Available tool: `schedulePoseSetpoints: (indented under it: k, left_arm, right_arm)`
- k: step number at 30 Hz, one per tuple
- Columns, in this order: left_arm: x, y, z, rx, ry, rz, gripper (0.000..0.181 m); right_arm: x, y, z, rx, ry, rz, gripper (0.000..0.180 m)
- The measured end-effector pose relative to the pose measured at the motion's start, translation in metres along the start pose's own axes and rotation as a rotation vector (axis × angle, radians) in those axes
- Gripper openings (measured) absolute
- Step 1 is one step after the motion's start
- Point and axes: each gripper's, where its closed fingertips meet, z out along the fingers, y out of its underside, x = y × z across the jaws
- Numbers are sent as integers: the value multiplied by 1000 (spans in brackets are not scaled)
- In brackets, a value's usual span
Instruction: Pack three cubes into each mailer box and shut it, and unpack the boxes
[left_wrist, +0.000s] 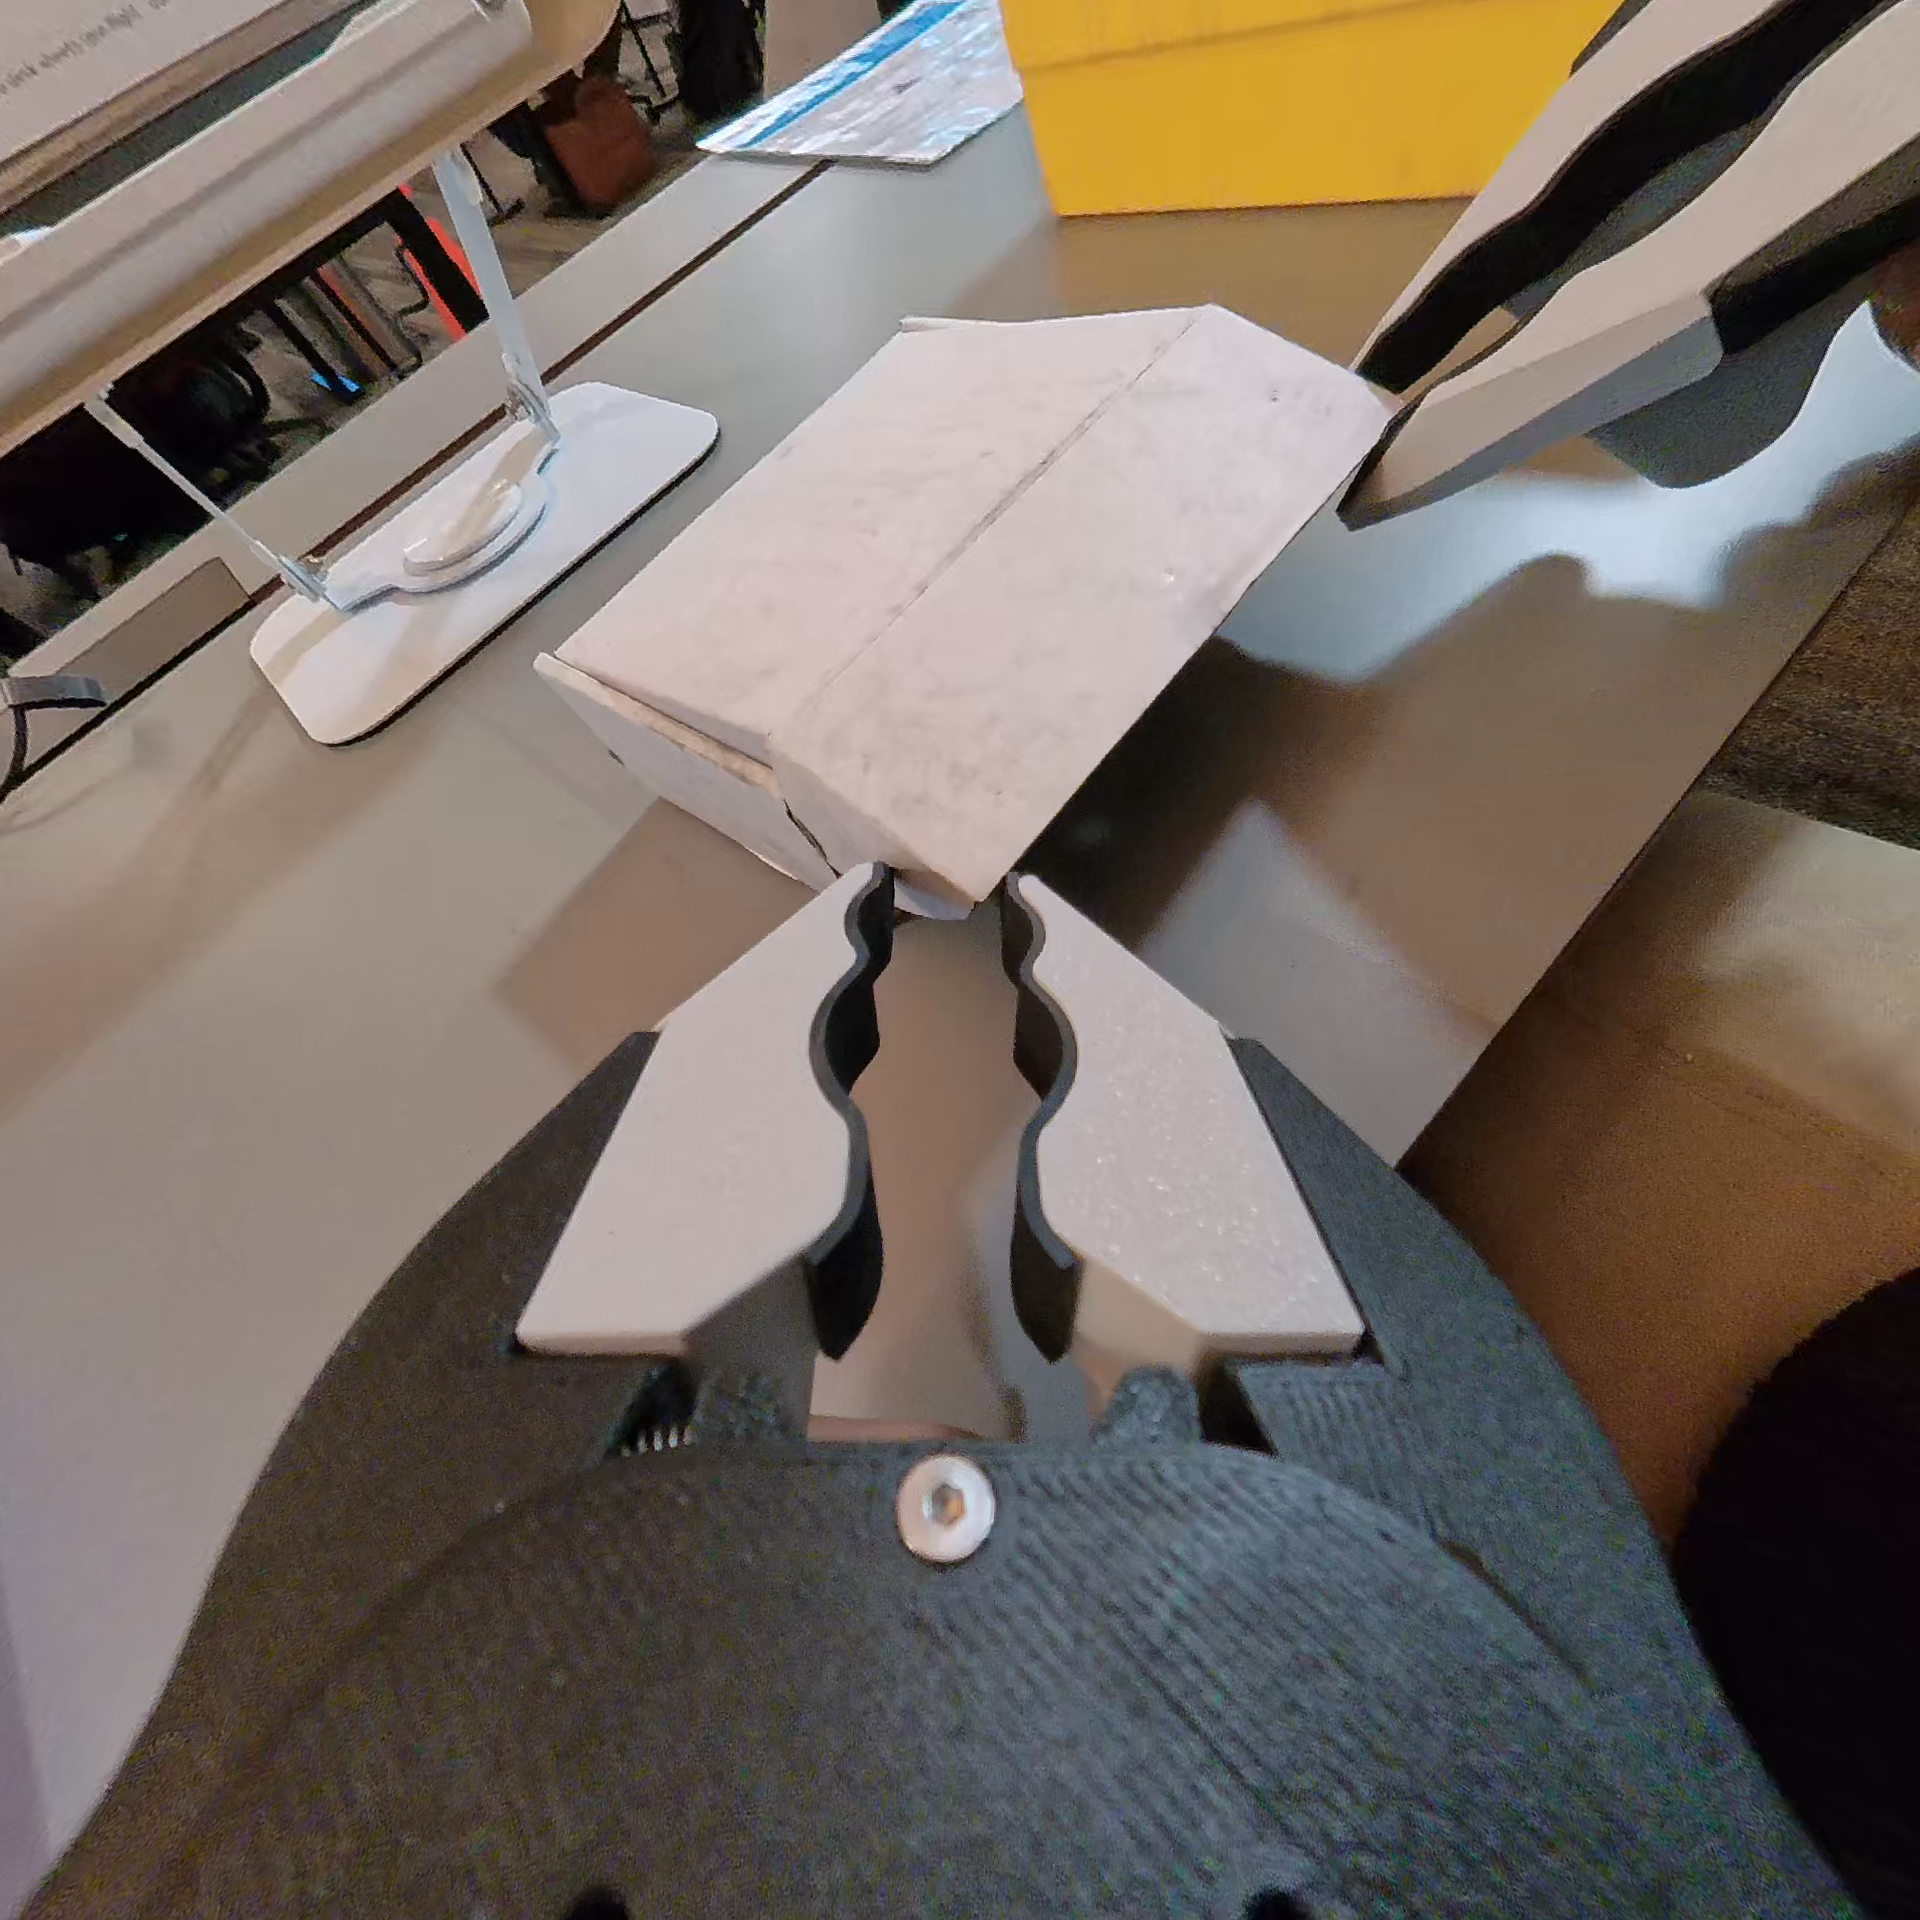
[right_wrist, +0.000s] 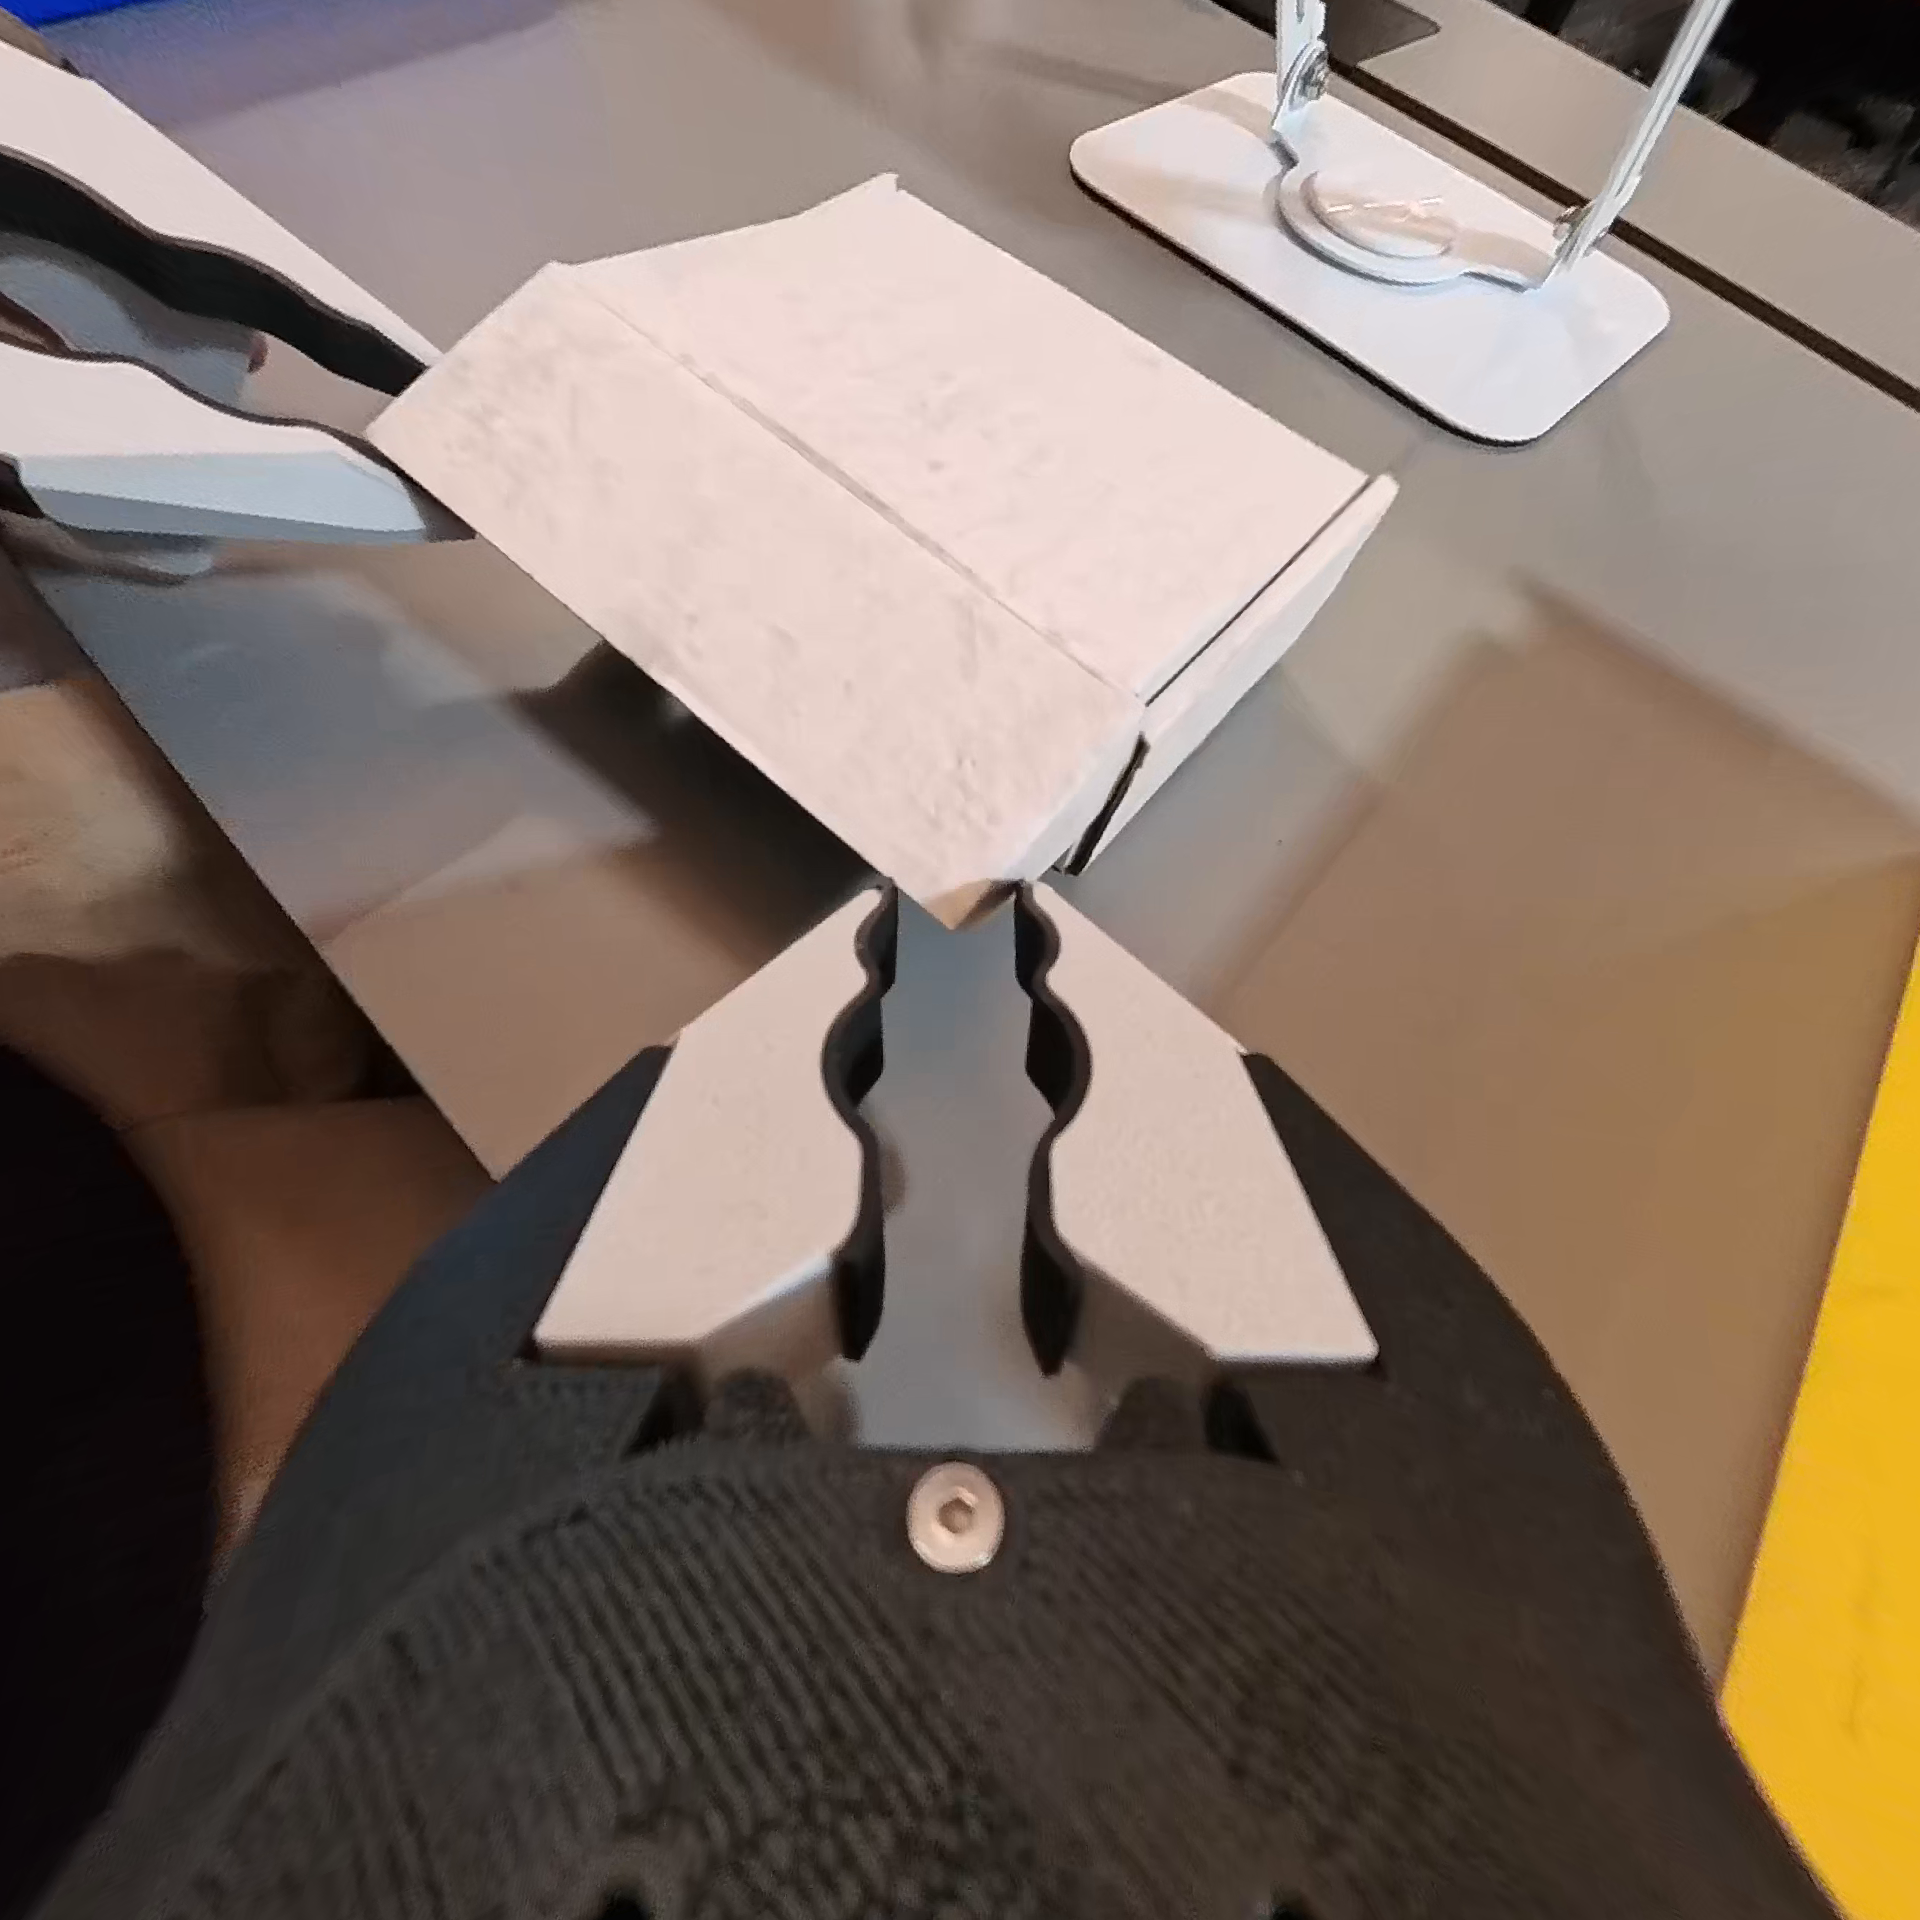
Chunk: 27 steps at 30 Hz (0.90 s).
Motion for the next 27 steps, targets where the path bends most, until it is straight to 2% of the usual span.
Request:
schedulePoseSetpoints:
  k: [8,13,18,23,27]
  left_arm:
    - [0,1,2,-15,3,-11,21]
    - [13,5,1,-34,114,-99,38]
    - [11,5,-4,-21,153,-156,45]
    - [8,-11,-9,68,244,-335,58]
    - [-1,-18,1,88,279,-468,62]
  right_arm:
    - [2,0,1,10,-10,31,21]
    - [0,3,-6,8,-49,57,51]
    - [5,-9,-15,77,-72,112,69]
    - [1,-27,-18,175,-138,188,76]
    - [5,-25,-4,143,-146,221,76]
